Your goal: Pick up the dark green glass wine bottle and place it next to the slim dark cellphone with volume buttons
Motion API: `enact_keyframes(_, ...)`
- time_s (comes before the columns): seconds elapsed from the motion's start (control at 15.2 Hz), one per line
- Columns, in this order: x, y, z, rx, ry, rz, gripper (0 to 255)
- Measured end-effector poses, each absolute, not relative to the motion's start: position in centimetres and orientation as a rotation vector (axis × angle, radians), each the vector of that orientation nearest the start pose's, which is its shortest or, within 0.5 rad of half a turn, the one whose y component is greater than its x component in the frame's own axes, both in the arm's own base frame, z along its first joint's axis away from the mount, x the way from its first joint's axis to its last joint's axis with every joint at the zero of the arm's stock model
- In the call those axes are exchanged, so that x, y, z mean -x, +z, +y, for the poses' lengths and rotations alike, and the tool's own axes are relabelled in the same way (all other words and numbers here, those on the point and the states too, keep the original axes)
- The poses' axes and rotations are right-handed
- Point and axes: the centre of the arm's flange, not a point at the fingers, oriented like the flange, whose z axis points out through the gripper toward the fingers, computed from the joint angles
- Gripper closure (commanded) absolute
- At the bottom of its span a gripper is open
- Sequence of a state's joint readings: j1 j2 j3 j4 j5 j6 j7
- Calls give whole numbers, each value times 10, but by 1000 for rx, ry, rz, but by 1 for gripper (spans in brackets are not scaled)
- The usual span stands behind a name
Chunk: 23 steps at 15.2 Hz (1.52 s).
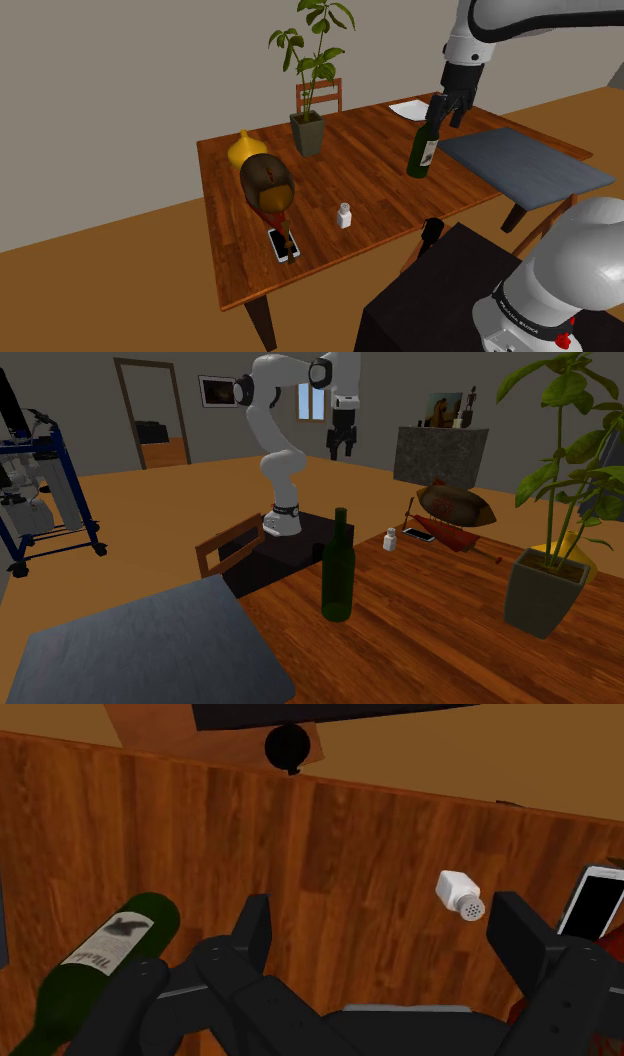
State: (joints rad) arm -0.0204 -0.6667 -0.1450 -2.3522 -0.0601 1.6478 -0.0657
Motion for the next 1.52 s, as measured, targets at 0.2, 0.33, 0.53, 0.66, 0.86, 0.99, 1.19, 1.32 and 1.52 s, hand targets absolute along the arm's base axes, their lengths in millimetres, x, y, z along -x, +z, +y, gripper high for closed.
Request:
enact_keyframes(0.2,-356,553,-105,3109,39,103,0)
enact_keyframes(0.33,-366,545,-128,3111,24,108,0)
enact_keyframes(0.53,-383,540,-162,3115,1,115,0)
enact_keyframes(0.66,-394,535,-183,3116,-15,121,0)
enact_keyframes(0.86,-412,528,-216,3119,-38,129,0)
enact_keyframes(0.99,-425,522,-240,3121,-53,135,0)
enact_keyframes(1.19,-444,515,-273,3124,-76,143,0)
enact_keyframes(1.32,-452,511,-293,3126,-91,148,0)
enact_keyframes(1.52,-469,504,-323,3128,-113,156,0)
